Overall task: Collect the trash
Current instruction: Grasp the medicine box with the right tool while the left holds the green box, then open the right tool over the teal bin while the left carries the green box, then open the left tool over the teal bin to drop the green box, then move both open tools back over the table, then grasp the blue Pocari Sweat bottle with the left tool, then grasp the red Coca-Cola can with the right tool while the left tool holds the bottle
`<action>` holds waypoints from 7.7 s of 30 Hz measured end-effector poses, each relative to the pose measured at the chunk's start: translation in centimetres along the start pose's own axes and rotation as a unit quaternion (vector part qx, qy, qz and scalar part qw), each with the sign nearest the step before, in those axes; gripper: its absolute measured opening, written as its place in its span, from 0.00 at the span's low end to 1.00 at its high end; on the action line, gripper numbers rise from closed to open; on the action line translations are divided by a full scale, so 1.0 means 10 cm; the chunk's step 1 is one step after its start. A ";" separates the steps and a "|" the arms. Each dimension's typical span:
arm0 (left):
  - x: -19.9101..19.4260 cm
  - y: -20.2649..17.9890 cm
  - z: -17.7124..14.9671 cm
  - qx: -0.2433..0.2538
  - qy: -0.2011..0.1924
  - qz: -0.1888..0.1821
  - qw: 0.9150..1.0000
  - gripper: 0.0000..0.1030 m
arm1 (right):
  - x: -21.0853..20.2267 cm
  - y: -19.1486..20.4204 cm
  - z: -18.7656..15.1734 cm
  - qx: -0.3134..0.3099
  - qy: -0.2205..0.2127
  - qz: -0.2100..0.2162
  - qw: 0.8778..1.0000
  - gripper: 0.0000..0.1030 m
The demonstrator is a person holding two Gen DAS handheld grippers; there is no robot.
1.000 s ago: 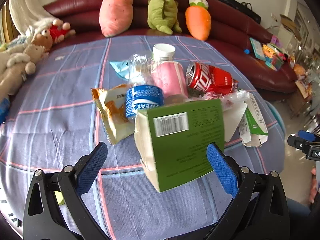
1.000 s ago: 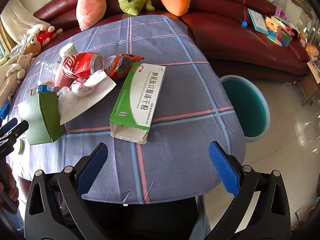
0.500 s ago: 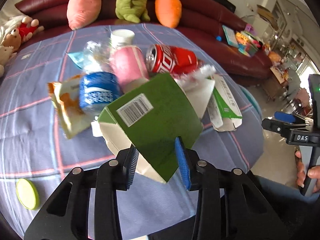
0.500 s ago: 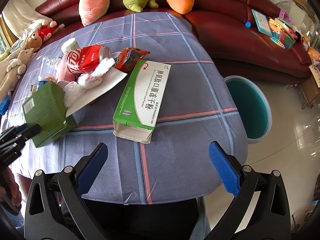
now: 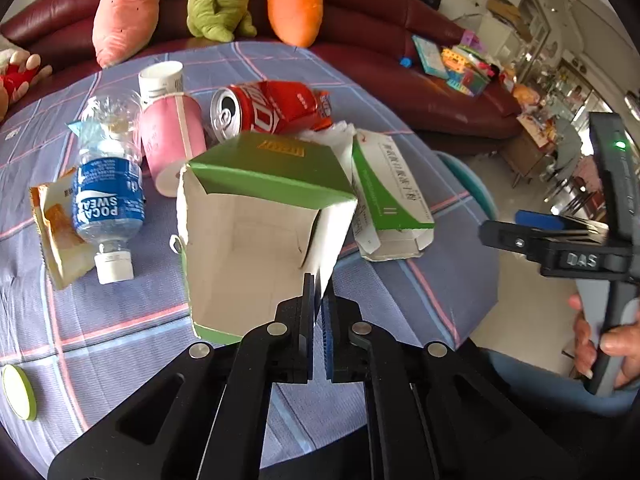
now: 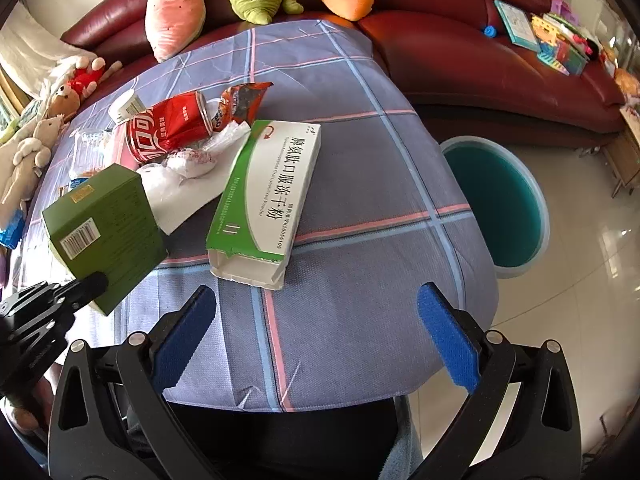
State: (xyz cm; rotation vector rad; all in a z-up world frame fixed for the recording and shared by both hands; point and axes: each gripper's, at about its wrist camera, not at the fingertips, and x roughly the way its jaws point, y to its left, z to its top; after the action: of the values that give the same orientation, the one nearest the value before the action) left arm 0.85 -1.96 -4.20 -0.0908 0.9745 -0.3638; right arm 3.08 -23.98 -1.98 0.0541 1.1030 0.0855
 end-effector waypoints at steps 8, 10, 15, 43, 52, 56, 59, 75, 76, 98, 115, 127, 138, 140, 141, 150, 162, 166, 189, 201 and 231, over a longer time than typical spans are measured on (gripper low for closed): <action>-0.28 -0.08 0.14 0.001 -0.047 0.012 0.999 0.01 | 0.02 -0.01 0.09 -0.010 -0.002 0.003 1.000 0.94; -0.45 -0.04 0.23 -0.011 -0.072 0.008 0.997 0.01 | 0.07 0.01 0.17 -0.015 0.001 0.003 1.000 0.94; -0.73 0.13 0.43 -0.033 -0.138 0.021 0.990 0.01 | 0.36 0.17 0.35 -0.034 0.031 0.010 0.999 0.94; -0.43 0.34 1.04 -0.040 -0.134 0.015 0.990 0.01 | 0.98 0.33 0.88 -0.040 0.076 0.061 0.994 0.72; -0.27 -0.17 1.23 0.002 -0.120 -0.027 0.992 0.01 | 0.49 -0.32 0.81 0.012 0.031 0.066 0.997 0.72; 0.01 -0.54 1.34 0.026 -0.094 -0.051 0.994 0.01 | 0.28 -0.83 0.82 0.048 0.004 0.049 0.998 0.72; 0.21 -0.83 1.46 0.048 -0.077 -0.073 0.993 0.01 | 0.17 -1.37 0.87 0.086 -0.012 0.031 0.996 0.72; 1.62 -2.12 1.87 0.136 0.018 -0.112 0.984 0.01 | 0.77 -2.88 0.97 0.193 0.016 -0.007 0.981 0.72; 1.69 -2.15 1.89 0.139 0.022 -0.109 0.984 0.01 | 0.81 -2.90 0.99 0.194 0.017 -0.008 0.981 0.72; 1.93 -2.76 1.97 0.178 0.033 -0.133 0.975 0.01 | 0.65 -3.25 0.75 0.224 0.028 0.006 0.974 0.78; 2.07 -3.06 1.94 0.173 0.026 -0.110 0.978 0.80 | 0.24 -3.48 0.53 0.250 0.003 -0.036 0.967 0.80; 1.87 -2.57 1.81 0.135 0.038 -0.081 0.987 0.91 | 0.24 -3.26 0.60 0.228 0.017 -0.051 0.972 0.85; 1.58 -2.06 1.67 0.108 0.034 -0.058 0.992 0.93 | 0.12 -2.68 0.68 0.174 0.017 -0.048 0.983 0.85; 1.53 -1.99 1.64 0.104 0.031 -0.057 0.992 0.93 | 0.08 -2.57 0.70 0.165 0.016 -0.049 0.985 0.85; 1.48 -1.94 1.63 0.101 0.027 -0.056 0.993 0.93 | 0.05 -2.50 0.70 0.159 0.015 -0.050 0.986 0.85; 1.11 -1.57 1.50 0.080 0.000 -0.053 0.995 0.95 | -0.21 -2.05 0.73 0.117 0.006 -0.067 0.991 0.85; 0.41 -0.66 1.25 0.027 -0.048 -0.006 0.998 0.96 | -0.33 -1.00 0.88 0.025 0.002 -0.050 0.998 0.85; 0.21 -0.20 1.14 -0.002 -0.056 0.018 0.998 0.96 | -0.23 -0.52 0.93 -0.015 0.009 -0.037 0.999 0.85; 0.13 1.41 0.63 -0.098 -0.029 0.122 0.987 0.90 | 0.35 1.11 0.99 -0.193 0.073 -0.023 0.978 0.85; 0.29 1.40 0.65 -0.094 -0.019 0.130 0.987 0.64 | 0.41 1.30 1.11 -0.321 0.053 -0.042 0.945 0.85; 0.03 1.42 0.90 -0.099 -0.015 0.099 0.990 0.64 | 1.25 2.10 1.28 -0.640 0.109 0.030 0.760 0.66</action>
State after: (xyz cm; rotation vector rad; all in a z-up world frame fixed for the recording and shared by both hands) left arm 12.07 10.49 -2.74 -0.1769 0.9789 -0.0824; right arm 19.23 -1.85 -5.53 -1.1893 1.0739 0.9133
